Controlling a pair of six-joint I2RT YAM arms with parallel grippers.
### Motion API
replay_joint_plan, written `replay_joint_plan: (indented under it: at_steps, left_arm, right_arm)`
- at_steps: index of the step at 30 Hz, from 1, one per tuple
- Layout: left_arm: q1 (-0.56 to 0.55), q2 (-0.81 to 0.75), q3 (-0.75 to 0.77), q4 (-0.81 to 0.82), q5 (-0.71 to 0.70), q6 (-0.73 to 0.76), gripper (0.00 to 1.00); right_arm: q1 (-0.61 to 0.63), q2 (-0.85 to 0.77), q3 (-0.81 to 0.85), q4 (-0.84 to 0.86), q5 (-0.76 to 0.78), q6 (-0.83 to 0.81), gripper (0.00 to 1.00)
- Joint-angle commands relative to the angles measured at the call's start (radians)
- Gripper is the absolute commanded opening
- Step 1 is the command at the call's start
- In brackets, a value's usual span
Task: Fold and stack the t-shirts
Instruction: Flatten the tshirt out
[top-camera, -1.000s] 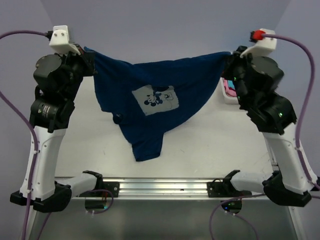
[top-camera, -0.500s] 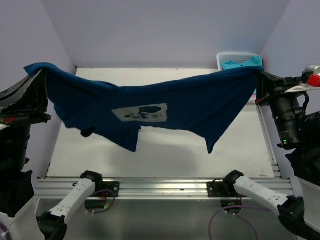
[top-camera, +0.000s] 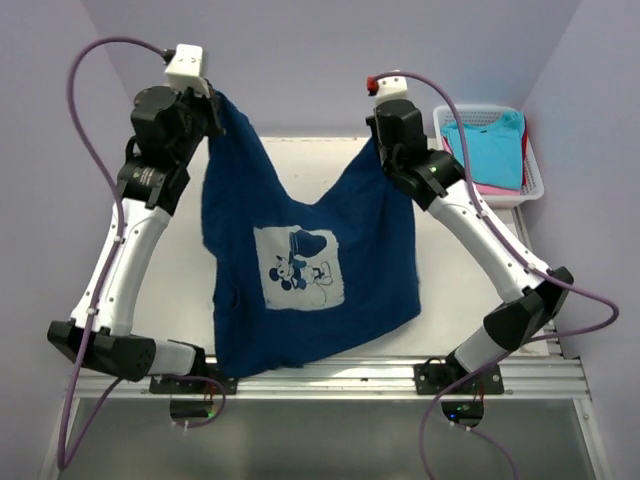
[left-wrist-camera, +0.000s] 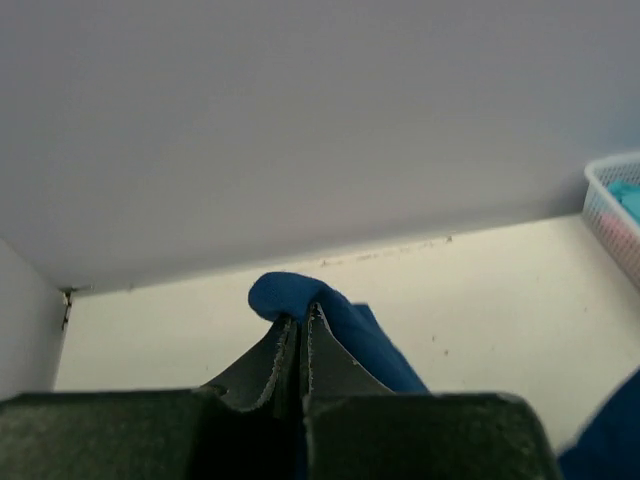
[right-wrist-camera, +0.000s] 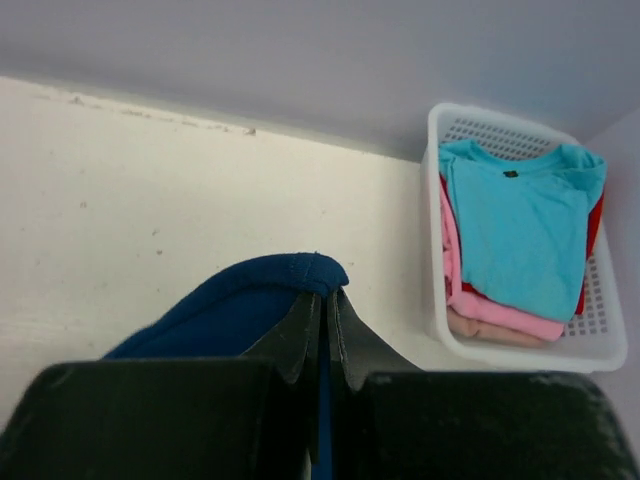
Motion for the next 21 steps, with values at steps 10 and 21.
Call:
replay_joint_plan:
  at_steps: [10,21]
  left_arm:
    - [-0.039,-0.487,-0.194,0.046,0.049,0.026,0.00]
    - [0.003,-0.773,-0.129,-0.054,0.139,-0.020,0.00]
  right_arm:
    - [0.098,-0.637,-0.330,0.225,-0.175,-0.070,0.00]
    - [0.069,-1.083,-0.578,0.301,-0.189,-0.136,0.00]
